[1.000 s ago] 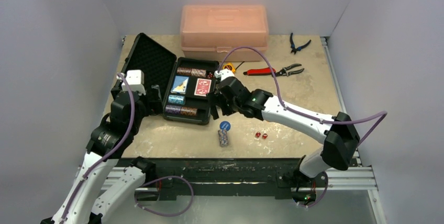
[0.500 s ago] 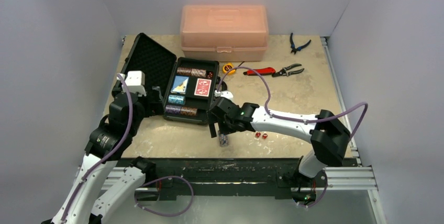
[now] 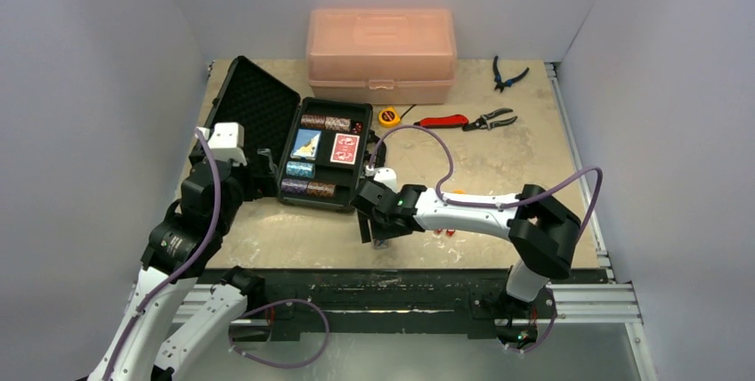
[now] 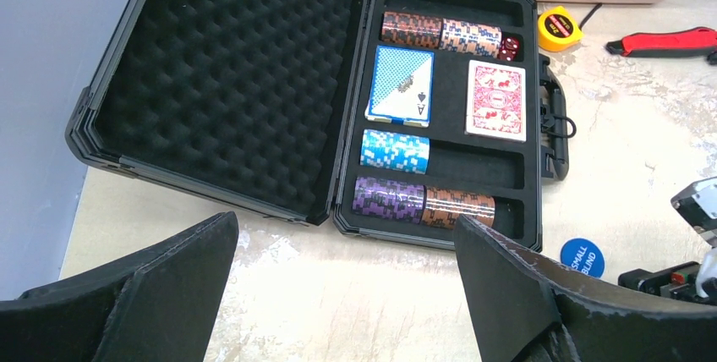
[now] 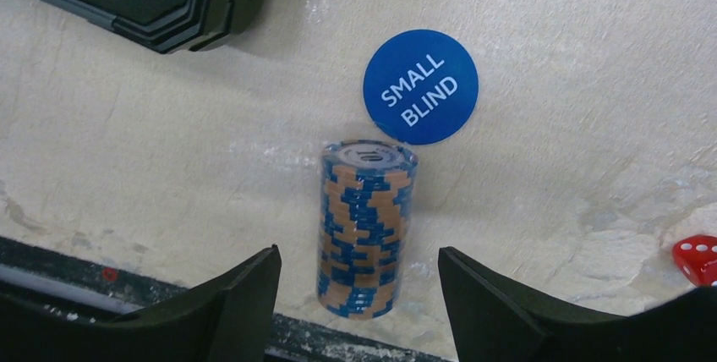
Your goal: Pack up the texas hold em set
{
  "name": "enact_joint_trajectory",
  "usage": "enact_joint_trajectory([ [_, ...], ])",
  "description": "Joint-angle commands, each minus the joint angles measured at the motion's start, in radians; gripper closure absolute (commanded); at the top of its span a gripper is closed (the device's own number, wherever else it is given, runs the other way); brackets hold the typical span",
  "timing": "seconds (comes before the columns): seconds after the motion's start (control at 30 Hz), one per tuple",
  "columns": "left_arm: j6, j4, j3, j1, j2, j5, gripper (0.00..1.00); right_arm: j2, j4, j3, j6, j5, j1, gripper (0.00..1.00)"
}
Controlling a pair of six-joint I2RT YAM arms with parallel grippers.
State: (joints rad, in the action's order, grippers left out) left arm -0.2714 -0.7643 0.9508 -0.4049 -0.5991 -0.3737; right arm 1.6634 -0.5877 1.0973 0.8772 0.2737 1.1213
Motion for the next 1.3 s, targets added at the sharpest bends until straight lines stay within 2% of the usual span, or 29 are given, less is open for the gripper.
enact_joint_trajectory([
  [0.0,-0.011,0.027,0.008,0.008,-0.008,0.005,0.00,0.027,0.011,0.014,0.010,0.056,0.003,0.29],
  [0.8,-0.009,0.026,0.006,0.008,-0.025,-0.002,0.00,0.081,0.062,-0.002,-0.027,0.005,0.003,0.61],
  [0.9,-0.009,0.025,0.006,0.007,-0.027,-0.005,0.00,0.093,0.052,0.008,-0.038,0.004,0.003,0.59],
  [1.07,-0.006,0.025,0.006,0.007,-0.027,-0.009,0.00,0.102,0.043,0.015,-0.051,0.007,0.003,0.44],
  [1.27,-0.005,0.027,0.005,0.008,-0.030,-0.016,0.00,0.107,0.046,0.016,-0.058,0.005,0.003,0.45],
])
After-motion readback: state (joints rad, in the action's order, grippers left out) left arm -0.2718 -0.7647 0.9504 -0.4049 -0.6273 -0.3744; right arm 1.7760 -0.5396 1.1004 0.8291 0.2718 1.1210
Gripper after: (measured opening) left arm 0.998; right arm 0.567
